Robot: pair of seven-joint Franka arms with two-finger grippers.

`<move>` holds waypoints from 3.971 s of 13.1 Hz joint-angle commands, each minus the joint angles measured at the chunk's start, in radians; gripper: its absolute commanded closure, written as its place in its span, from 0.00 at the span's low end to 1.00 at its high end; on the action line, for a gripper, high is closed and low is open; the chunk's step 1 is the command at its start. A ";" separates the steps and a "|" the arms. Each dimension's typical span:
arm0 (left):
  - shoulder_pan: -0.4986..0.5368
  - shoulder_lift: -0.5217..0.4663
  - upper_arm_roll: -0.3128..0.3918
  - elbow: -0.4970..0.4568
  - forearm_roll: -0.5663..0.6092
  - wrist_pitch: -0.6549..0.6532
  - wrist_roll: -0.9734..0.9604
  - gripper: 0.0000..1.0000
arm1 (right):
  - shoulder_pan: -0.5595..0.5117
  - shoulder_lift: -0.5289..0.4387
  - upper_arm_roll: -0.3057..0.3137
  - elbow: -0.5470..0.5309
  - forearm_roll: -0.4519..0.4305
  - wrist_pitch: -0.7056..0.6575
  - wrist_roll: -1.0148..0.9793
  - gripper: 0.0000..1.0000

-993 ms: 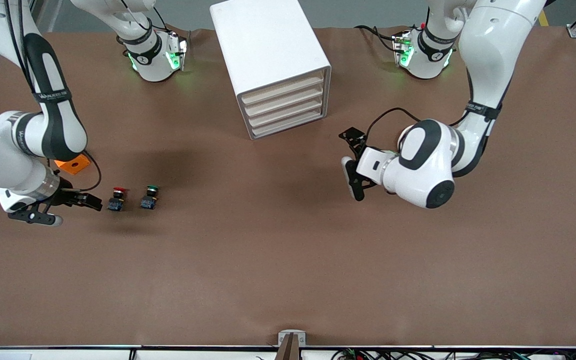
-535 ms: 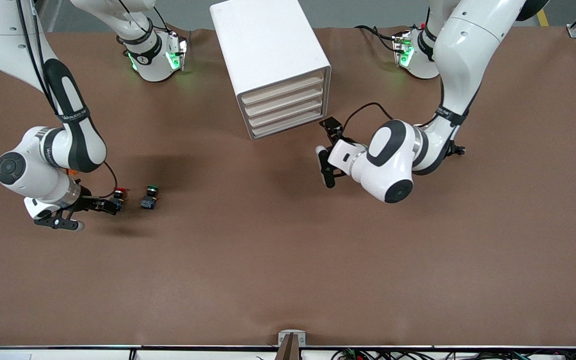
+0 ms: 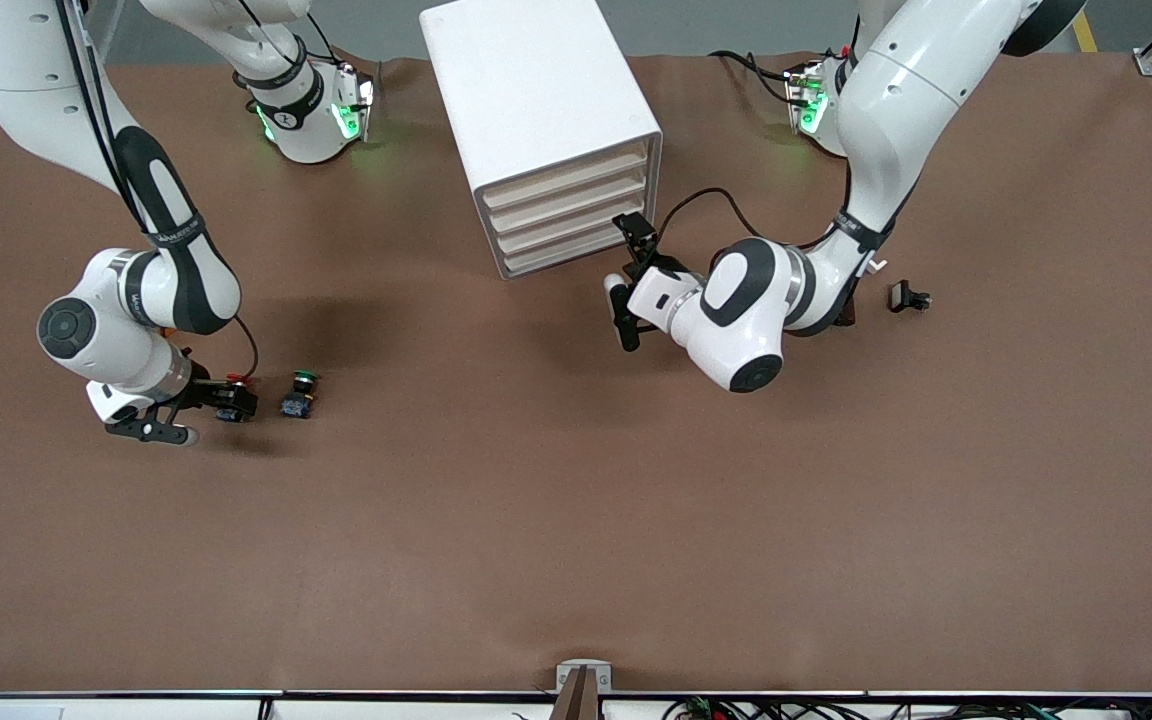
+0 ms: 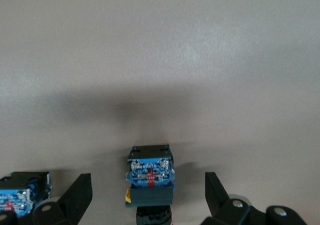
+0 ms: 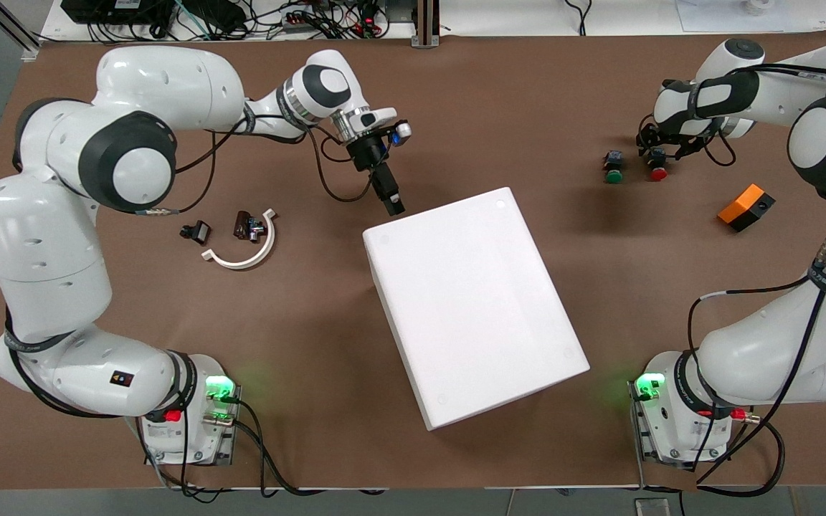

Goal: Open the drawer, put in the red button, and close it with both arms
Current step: 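Grasp the drawer front with the left gripper while the right gripper grasps the button, then pull the drawer open with the left gripper while the right gripper carries the button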

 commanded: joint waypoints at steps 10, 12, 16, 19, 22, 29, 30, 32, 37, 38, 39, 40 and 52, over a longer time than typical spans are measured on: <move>-0.018 0.025 -0.031 -0.022 -0.097 -0.084 -0.001 0.32 | 0.003 0.004 0.000 -0.002 0.047 0.013 0.017 1.00; -0.035 0.036 -0.031 -0.025 -0.097 -0.084 -0.001 0.32 | 0.001 0.002 0.000 0.001 0.045 0.013 0.017 1.00; -0.054 0.037 -0.031 -0.034 -0.098 -0.082 0.001 0.37 | 0.001 -0.016 0.000 0.013 0.047 -0.002 0.032 1.00; -0.068 0.034 -0.032 -0.034 -0.098 -0.082 0.001 0.65 | -0.002 -0.043 -0.002 0.059 0.045 -0.115 0.054 1.00; -0.088 0.033 -0.032 -0.034 -0.104 -0.076 0.001 0.71 | -0.009 -0.056 -0.006 0.186 0.047 -0.337 0.069 1.00; -0.093 0.029 -0.031 -0.037 -0.112 -0.076 0.002 0.94 | -0.003 -0.114 -0.005 0.409 0.041 -0.731 0.204 1.00; -0.093 0.029 -0.031 -0.035 -0.111 -0.075 0.004 0.94 | -0.002 -0.120 -0.002 0.445 0.038 -0.799 0.227 1.00; -0.090 0.029 -0.031 -0.029 -0.109 -0.059 0.004 0.94 | 0.012 -0.140 0.000 0.502 0.033 -0.903 0.282 1.00; -0.079 0.036 -0.015 -0.006 -0.095 -0.042 0.005 0.94 | 0.090 -0.192 -0.002 0.591 0.030 -1.112 0.478 1.00; -0.081 0.037 -0.003 0.001 -0.095 -0.042 0.005 0.94 | 0.098 -0.192 -0.002 0.620 0.030 -1.155 0.509 1.00; -0.081 0.040 0.006 0.014 -0.095 -0.041 0.007 0.94 | 0.104 -0.192 0.000 0.653 0.030 -1.200 0.544 1.00; -0.079 0.043 0.015 0.020 -0.095 -0.041 0.008 0.94 | 0.113 -0.192 0.000 0.674 0.030 -1.229 0.577 1.00; -0.030 0.054 0.113 0.126 -0.085 -0.041 0.017 0.93 | 0.526 -0.194 0.005 0.797 0.074 -1.340 1.262 1.00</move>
